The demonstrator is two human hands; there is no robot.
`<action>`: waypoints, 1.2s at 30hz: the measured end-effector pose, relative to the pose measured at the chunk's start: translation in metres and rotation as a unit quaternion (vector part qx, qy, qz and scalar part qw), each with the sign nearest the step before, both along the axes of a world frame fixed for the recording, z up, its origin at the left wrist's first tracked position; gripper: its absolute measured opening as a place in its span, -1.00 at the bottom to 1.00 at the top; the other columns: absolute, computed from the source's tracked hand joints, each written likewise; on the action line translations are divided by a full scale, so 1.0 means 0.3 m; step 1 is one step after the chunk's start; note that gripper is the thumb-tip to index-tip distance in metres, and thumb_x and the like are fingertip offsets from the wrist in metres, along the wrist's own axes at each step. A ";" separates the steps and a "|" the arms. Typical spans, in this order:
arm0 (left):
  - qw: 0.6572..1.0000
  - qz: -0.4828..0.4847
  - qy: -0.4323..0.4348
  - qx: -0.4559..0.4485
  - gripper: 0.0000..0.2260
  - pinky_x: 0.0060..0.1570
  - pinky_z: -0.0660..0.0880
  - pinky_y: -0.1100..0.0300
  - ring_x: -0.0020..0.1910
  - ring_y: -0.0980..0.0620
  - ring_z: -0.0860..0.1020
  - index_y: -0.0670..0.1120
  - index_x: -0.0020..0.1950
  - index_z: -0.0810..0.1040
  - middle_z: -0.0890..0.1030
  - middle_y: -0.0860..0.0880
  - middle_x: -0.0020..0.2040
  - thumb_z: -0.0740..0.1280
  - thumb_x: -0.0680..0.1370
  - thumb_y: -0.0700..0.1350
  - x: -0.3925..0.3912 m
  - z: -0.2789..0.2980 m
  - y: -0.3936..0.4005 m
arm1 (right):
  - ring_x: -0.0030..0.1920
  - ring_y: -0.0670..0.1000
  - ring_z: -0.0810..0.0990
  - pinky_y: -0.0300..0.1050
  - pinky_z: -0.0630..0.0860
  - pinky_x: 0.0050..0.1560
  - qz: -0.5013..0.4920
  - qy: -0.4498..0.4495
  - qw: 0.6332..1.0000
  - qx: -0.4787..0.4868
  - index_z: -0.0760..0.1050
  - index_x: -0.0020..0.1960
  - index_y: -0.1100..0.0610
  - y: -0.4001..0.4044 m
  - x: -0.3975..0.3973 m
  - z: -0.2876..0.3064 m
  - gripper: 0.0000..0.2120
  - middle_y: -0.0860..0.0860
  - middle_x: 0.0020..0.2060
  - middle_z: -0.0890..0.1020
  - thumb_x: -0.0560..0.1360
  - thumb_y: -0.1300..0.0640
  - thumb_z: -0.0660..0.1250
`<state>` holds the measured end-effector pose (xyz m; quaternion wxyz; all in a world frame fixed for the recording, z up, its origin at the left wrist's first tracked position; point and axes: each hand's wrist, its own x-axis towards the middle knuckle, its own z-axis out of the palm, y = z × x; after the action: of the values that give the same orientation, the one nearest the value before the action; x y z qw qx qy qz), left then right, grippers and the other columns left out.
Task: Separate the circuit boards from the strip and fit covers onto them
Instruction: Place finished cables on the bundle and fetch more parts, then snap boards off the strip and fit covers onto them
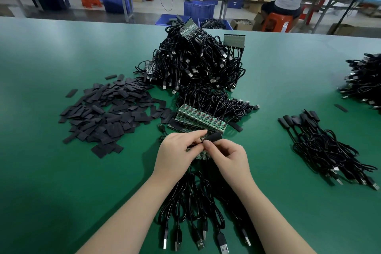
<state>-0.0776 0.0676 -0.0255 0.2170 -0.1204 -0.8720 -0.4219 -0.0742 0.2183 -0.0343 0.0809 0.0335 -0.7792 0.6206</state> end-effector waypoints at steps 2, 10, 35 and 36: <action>0.999 -0.021 -0.028 -0.006 -0.59 0.13 0.28 0.50 0.00 0.31 0.49 0.11 0.25 0.61 0.63 0.21 -0.08 0.51 0.42 -0.12 -0.006 -0.007 -0.013 | -0.39 -0.12 0.41 -0.22 0.34 -0.35 -0.009 0.001 1.000 -0.019 0.62 -0.31 0.05 0.007 -0.001 0.010 -0.77 0.12 -0.44 0.55 0.52 0.10 0.44; 0.998 -0.027 0.004 -0.063 -0.89 0.14 0.46 -0.02 -0.01 0.19 0.61 0.03 0.02 0.72 0.69 0.17 -0.05 0.44 0.52 -0.06 -0.024 -0.017 -0.020 | -0.19 -0.21 0.65 -0.41 0.50 -0.15 -0.016 -0.017 0.993 -0.118 0.70 -0.08 0.03 0.020 0.000 0.020 -0.88 -0.11 -0.19 0.74 0.55 0.18 0.39; 0.999 0.001 -0.051 0.013 -0.76 0.20 0.47 0.02 0.00 0.23 0.55 0.07 0.25 0.61 0.65 0.19 0.09 0.23 0.64 0.00 -0.028 -0.022 -0.024 | 0.56 0.17 0.04 0.18 0.02 0.47 -0.155 -0.181 0.730 0.641 0.12 0.56 -0.22 0.444 -0.071 0.024 -0.52 0.04 0.58 0.17 0.64 -0.21 -0.06; 0.999 0.002 -0.051 0.015 -0.77 0.17 0.48 0.00 -0.03 0.25 0.54 0.07 0.24 0.61 0.65 0.19 0.09 0.25 0.64 -0.01 -0.028 -0.023 -0.023 | 0.58 0.15 0.00 0.20 -0.04 0.50 -0.159 -0.196 0.738 0.626 0.09 0.56 -0.22 0.462 -0.083 0.019 -0.51 0.03 0.59 0.12 0.64 -0.22 -0.10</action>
<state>-0.0862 0.0605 -0.0323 0.1744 -0.0938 -0.8760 -0.4399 -0.0991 0.3568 -0.0285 -0.0152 -0.1698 -0.9847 -0.0357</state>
